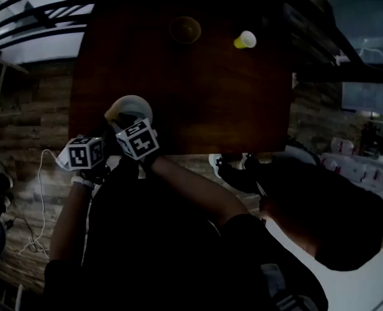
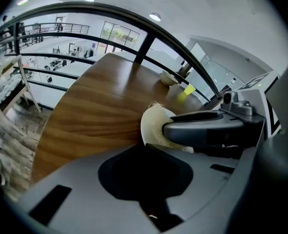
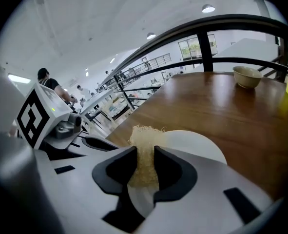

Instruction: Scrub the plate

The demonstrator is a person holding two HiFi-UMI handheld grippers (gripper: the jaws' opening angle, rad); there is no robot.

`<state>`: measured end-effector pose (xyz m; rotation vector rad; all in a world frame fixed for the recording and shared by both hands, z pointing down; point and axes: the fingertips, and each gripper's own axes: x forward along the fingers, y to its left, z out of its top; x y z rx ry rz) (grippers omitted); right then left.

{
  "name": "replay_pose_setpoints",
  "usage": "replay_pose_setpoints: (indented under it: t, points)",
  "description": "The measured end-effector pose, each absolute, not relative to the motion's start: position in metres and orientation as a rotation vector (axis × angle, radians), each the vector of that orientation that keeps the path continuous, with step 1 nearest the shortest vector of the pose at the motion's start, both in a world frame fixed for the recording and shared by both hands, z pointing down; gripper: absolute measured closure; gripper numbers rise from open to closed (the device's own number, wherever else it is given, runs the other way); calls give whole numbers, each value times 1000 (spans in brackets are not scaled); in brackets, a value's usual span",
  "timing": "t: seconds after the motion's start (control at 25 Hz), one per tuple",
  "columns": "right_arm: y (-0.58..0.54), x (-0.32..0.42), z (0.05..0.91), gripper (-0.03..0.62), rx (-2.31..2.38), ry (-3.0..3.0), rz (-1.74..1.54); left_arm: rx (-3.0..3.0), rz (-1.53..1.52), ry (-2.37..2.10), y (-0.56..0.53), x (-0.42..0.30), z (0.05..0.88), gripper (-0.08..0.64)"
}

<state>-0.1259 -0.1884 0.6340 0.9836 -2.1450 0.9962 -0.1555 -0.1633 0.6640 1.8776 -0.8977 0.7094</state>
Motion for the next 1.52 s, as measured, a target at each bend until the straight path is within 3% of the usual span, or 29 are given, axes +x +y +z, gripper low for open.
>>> replay_pose_setpoints:
  t: [0.68, 0.96, 1.52]
  points:
    - [-188, 1, 616, 472, 1247, -2101, 1019, 1826, 790, -940, -152, -133, 663, 526]
    - [-194, 0, 610, 472, 1278, -2124, 1065, 1823, 762, -965, -162, -134, 648, 526]
    - [-157, -75, 627, 472, 954, -2239, 1043, 1769, 689, -952, -154, -122, 649, 526]
